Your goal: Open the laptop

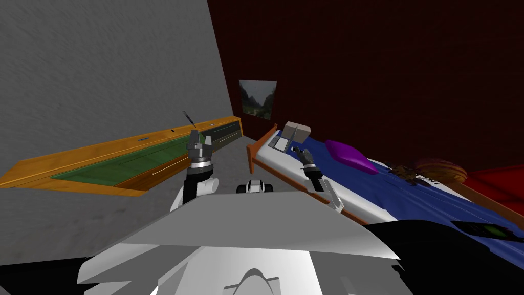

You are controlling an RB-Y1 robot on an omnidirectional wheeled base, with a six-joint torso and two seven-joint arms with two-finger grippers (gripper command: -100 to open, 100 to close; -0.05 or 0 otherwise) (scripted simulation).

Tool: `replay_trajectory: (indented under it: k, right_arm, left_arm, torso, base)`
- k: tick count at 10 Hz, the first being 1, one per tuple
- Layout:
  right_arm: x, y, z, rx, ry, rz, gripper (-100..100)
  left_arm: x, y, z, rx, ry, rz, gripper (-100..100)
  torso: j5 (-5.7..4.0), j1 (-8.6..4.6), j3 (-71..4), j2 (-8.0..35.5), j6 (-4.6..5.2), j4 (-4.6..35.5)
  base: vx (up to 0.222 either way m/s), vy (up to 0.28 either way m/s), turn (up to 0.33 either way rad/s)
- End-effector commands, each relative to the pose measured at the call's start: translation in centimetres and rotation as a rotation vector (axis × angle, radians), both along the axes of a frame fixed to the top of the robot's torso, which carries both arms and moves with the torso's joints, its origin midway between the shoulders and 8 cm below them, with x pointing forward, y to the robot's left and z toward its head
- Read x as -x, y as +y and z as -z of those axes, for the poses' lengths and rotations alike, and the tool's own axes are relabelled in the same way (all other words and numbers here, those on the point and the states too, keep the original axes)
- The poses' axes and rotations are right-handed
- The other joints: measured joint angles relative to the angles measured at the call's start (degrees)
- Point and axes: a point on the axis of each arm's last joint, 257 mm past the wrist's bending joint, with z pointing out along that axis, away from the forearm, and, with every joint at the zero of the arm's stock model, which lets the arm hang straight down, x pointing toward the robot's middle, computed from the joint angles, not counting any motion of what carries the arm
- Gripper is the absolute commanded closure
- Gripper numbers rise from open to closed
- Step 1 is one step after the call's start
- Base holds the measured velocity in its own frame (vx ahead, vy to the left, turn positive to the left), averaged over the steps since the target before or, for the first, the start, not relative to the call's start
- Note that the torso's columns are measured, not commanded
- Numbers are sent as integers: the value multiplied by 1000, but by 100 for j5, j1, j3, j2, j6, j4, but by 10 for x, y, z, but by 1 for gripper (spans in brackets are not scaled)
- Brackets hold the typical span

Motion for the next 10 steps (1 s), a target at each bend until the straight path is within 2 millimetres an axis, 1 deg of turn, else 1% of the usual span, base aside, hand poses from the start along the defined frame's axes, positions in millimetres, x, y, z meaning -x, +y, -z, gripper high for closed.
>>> replay_trajectory:
  k: [1,3,6,10]
  right_arm:
    - [-2,-31,14,126,56,73,-100]
    - [-2,-55,20,216,95,124,-100]
    - [0,-96,26,358,157,211,-100]
    - [8,-153,28,542,239,333,-100]
  left_arm:
    - [0,0,0,0,0,0,0]
    - [0,0,0,0,0,0,0]
    - [0,0,0,0,0,0,0]
    - [0,0,0,0,0,0,0]
  torso:
    - [1,-2,2,5,0,1]
    - [-1,-6,11,17,1,5]
    - [-1,-6,2,3,0,1]
    - [1,2,5,8,0,3]
  base:
    - [78,118,35]
    - [64,115,36]
    - [79,111,44]
    - [91,129,45]
